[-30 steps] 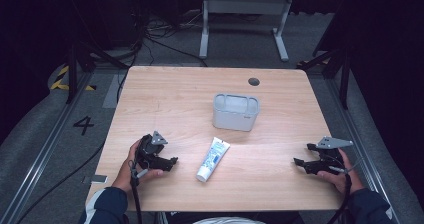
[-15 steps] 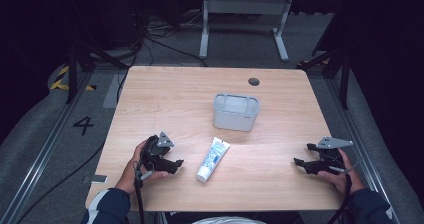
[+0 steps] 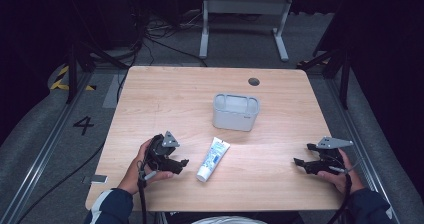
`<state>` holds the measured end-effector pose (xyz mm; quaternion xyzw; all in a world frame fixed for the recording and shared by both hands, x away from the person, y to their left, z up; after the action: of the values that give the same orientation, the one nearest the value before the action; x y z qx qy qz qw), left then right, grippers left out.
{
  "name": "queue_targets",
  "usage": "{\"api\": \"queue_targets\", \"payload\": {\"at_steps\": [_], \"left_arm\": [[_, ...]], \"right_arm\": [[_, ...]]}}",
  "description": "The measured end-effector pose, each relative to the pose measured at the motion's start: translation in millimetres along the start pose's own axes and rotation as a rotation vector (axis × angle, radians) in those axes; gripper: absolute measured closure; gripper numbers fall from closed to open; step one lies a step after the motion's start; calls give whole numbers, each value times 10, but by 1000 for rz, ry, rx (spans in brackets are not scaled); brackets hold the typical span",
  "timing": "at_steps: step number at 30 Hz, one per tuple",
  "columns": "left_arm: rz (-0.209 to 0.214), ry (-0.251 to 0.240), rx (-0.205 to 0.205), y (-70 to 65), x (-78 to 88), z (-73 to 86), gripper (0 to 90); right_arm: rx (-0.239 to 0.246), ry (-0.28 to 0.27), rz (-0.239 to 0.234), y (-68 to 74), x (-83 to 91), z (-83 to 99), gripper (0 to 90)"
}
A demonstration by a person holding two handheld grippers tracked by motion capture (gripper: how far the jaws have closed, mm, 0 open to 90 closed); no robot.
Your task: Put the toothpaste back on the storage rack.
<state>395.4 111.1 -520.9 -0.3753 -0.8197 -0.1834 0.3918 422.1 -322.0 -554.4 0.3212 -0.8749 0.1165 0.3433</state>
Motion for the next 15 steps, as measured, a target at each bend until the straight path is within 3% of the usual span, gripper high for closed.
{"api": "queue_targets", "payload": {"at_steps": [15], "left_arm": [[87, -6, -26, -303, -115, -316, 217]], "right_arm": [[0, 0, -1, 1, 0, 0, 149]]}}
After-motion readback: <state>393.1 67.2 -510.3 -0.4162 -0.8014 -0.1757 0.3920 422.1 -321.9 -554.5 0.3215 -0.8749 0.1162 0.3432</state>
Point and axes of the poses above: each handheld gripper's, and its own axes: x roughly backward along the jaws, z roughly out of its underside, y roughly to its left, the point moved 10 cm from there along -x, roughly forward along the jaws, and after that the axes turned 1 degree about -x, right-handed, at the moved point
